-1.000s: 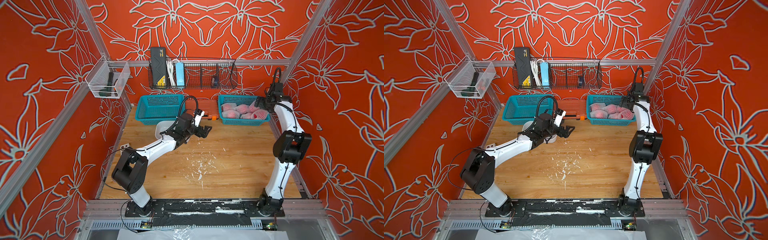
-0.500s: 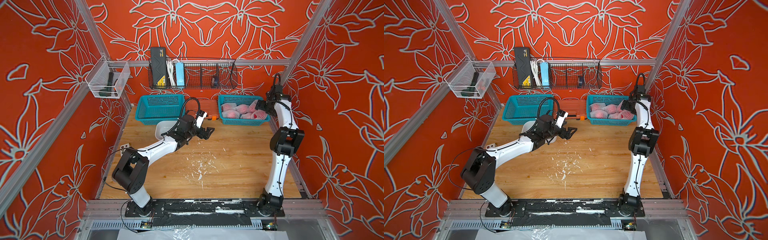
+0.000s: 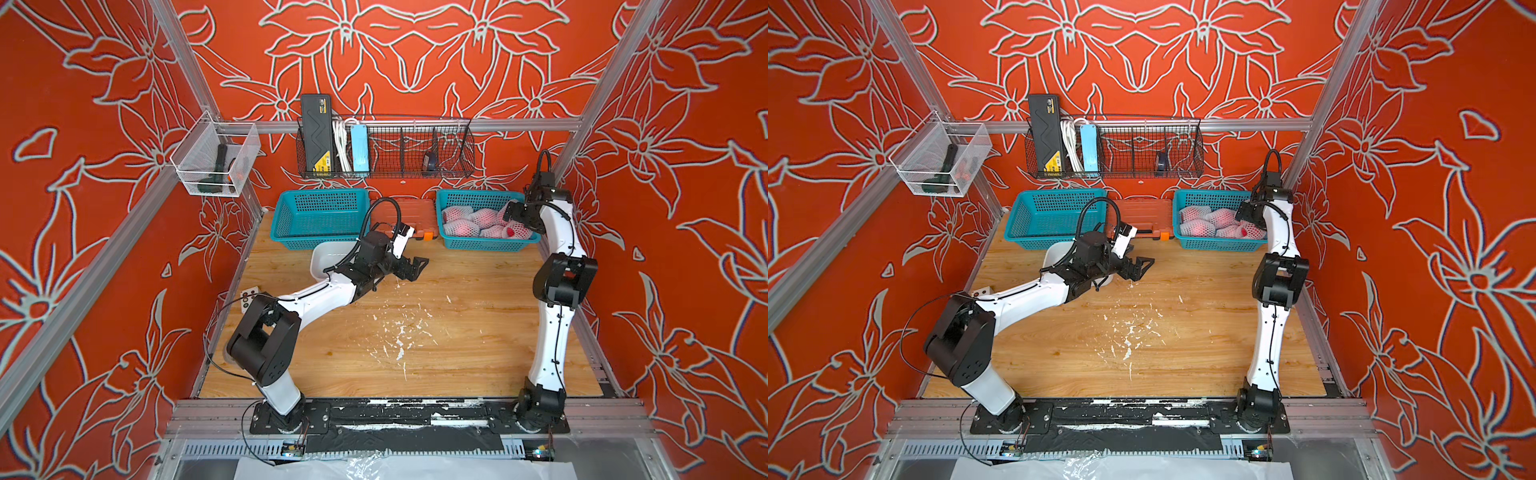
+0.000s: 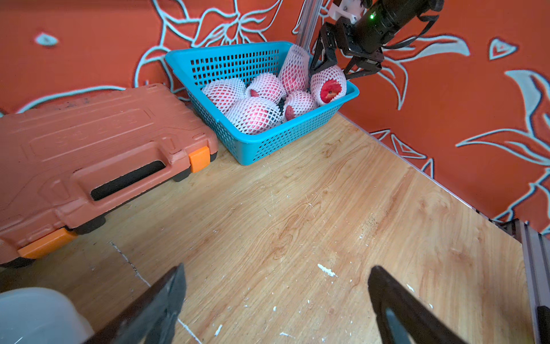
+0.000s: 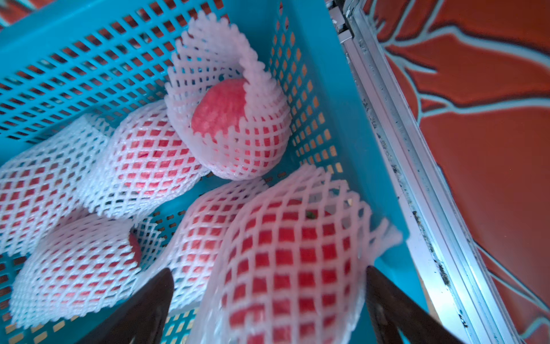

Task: Remove foam nets from apples
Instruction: Pick up the apple from the basket.

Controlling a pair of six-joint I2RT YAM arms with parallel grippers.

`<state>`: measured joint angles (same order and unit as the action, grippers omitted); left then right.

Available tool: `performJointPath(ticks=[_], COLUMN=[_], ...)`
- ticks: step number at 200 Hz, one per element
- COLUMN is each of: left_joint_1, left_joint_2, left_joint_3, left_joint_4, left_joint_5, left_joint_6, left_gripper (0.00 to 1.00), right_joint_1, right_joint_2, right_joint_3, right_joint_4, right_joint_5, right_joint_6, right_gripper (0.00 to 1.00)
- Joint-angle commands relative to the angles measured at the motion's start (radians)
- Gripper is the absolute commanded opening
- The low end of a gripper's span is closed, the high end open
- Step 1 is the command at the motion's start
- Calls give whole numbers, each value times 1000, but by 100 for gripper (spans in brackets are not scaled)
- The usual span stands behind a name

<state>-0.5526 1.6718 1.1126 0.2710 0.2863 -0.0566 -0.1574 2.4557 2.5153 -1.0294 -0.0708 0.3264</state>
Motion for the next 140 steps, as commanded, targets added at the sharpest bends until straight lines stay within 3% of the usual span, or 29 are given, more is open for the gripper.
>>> performJointPath(ticks=[1, 89, 140], left_joint_1=[1, 0, 0], left_joint_2=[15, 21, 14], left_joint_3=[12, 21, 25], left_joint_4=[3, -16, -31], left_joint_5=[4, -3, -11], left_joint_6=[23, 29, 23], left_gripper=[94, 94, 94], right_joint_1=[11, 25, 25], right_joint_2=[34, 78, 42], right_joint_3=[28, 50, 11], right_joint_4=[-39, 10, 30], right_joint_5=[8, 19, 1], right_joint_6=[16, 19, 23], right_gripper=[99, 96, 83])
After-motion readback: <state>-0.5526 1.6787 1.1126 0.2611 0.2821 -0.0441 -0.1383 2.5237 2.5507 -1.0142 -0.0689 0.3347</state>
